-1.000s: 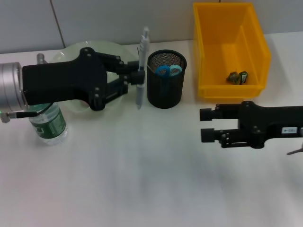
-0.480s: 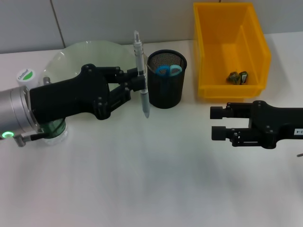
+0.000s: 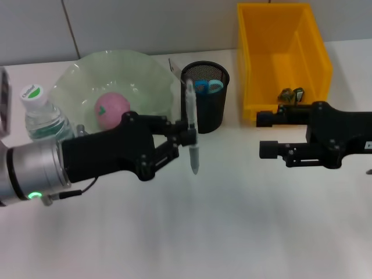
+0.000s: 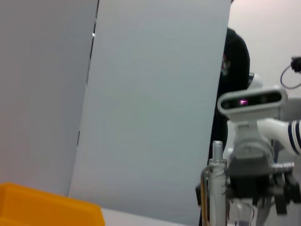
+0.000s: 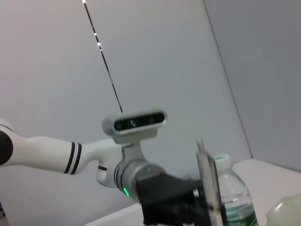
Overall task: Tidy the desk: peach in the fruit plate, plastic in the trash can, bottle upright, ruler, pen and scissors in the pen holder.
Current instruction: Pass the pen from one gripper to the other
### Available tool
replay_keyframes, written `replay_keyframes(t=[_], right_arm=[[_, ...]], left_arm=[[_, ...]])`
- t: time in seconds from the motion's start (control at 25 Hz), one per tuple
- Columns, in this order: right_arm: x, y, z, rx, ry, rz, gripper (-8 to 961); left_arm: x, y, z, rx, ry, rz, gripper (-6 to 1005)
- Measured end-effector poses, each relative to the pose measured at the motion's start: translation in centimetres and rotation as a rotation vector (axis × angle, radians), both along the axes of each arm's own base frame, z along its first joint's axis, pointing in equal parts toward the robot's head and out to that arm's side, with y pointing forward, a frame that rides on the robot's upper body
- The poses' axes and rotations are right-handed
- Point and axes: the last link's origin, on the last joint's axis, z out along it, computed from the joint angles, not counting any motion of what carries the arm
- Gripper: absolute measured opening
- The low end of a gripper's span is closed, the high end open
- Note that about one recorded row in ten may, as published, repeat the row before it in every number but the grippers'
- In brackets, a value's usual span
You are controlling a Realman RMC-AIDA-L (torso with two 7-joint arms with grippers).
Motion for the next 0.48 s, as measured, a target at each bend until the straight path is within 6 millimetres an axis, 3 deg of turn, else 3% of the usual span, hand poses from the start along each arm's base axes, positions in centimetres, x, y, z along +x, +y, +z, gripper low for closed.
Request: replay_keyframes(t=[0.48], right_arm=[[-1.6,1.1,-0.9,0.054,-0.002,0.074,691]], left_arm=[[-0.1,-0.8,-1.9,-0.011,0.007,-0.007,144]])
